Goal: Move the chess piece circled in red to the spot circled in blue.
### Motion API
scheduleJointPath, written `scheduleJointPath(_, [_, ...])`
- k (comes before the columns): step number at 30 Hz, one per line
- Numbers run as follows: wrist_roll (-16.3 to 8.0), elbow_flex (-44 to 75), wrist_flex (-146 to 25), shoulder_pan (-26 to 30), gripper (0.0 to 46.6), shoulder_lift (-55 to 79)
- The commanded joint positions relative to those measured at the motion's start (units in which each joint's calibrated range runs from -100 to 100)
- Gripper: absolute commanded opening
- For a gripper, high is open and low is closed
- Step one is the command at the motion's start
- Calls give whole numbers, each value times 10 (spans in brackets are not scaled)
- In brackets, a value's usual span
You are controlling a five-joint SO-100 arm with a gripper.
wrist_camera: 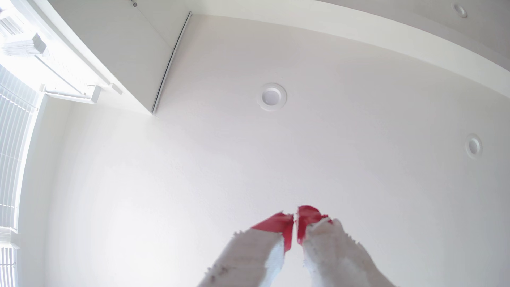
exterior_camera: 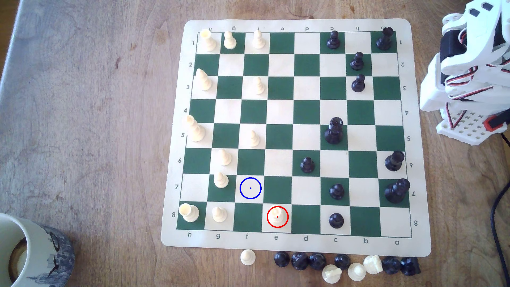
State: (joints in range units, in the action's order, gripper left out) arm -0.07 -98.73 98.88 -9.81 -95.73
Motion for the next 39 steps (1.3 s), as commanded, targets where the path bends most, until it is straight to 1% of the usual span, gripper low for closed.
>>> scheduleJointPath(1, [2,-13,-18,42,2,-1])
scheduleJointPath(5, [2,-12,-171,83,2,-1])
scheduleJointPath(9, [2,-11,-324,78,2,-1])
scheduleJointPath(10, [1,2,-405,79,2,-1])
scheduleJointPath(12, [-1,17,-474,87,2,-1])
scheduleJointPath(15, [-1,29,-519,96,2,-1])
scheduleJointPath(20, [-2,125,-814,99,2,0])
scheduleJointPath(21, [-2,161,-919,94,42,0])
scheduleJointPath(22, [-2,177,-971,92,43,0])
scheduleJointPath(24, [-3,199,-1040,91,32,0])
scheduleJointPath(25, [-3,224,-1118,95,9,0])
scheduleJointPath(26, [-3,236,-1156,97,2,0])
scheduleJointPath(27, [0,246,-1193,99,2,0])
scheduleJointPath(28, [13,263,-1226,107,2,5])
scheduleJointPath(29, [50,317,-1322,125,2,35])
scheduleJointPath(31, [51,349,-1353,150,2,73])
scheduleJointPath(32, [53,361,-1363,160,8,94])
scheduleJointPath(33, [55,370,-1367,167,26,111])
scheduleJointPath(34, [52,387,-1369,185,66,146])
scheduleJointPath(35, [51,398,-1370,192,84,164])
scheduleJointPath(36, [50,410,-1372,201,96,181])
scheduleJointPath(39, [38,478,-1416,231,121,266])
